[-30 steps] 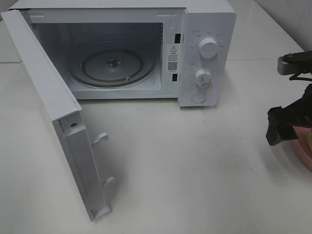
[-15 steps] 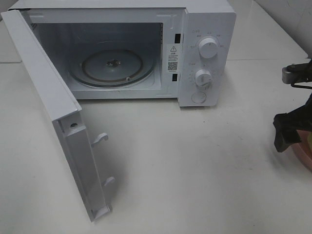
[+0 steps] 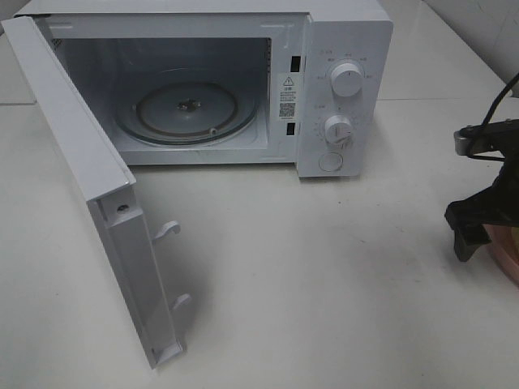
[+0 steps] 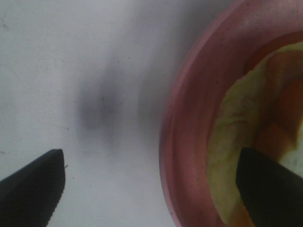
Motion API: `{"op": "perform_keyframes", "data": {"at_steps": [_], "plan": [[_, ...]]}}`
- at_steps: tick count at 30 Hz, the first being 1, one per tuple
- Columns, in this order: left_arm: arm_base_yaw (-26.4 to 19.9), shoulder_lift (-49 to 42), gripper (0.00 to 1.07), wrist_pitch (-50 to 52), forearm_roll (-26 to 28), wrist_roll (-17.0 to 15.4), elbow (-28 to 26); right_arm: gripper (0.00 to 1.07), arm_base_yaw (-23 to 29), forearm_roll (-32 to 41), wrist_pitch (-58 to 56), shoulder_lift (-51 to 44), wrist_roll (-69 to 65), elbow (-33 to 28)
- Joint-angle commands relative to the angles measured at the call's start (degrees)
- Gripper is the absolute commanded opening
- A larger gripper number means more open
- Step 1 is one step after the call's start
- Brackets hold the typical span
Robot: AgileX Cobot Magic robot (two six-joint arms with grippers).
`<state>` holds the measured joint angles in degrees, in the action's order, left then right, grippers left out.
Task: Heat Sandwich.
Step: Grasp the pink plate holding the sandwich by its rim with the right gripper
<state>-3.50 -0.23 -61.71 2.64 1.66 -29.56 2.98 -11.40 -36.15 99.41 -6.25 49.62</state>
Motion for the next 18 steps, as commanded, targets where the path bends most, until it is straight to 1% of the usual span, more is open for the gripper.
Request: {"op": "perform_keyframes", "data": {"at_steps": [1, 4, 11, 14, 15, 17, 18], "plan": [[-0.34, -1.09, 0.98, 0.57, 0.29, -0.06, 0.0, 0.92, -0.29, -0.63, 1.32, 2.06, -0.46, 0.06], [-0.34, -1.09, 0.98, 0.57, 0.29, -0.06, 0.0, 0.92, -0.29, -0.63, 2.06, 4.64, -0.46, 0.06], [-0.34, -1.09, 0.98, 0.57, 0.29, -0.06, 0.0, 0.9, -0.29, -0.69, 2.58, 5.39, -0.4, 0.06], [-0.34, -1.09, 0.98, 0.57, 0.29, -0.06, 0.0, 0.87, -0.29, -1.32, 2.41, 5.39, -0.4, 0.06], [-0.34, -1.09, 0.98, 0.57, 0.29, -0.06, 0.0, 0.84, -0.29, -1.38, 2.29, 5.39, -0.4, 0.06], [-0.34, -1.09, 0.98, 0.57, 0.29, -0.06, 0.0, 0.72, -0.29, -1.55, 2.12, 5.39, -1.2, 0.06], [-0.34, -1.09, 0.98, 0.57, 0.29, -0.06, 0.0, 0.72, -0.29, -1.55, 2.12, 5.39, -1.2, 0.06]]}}
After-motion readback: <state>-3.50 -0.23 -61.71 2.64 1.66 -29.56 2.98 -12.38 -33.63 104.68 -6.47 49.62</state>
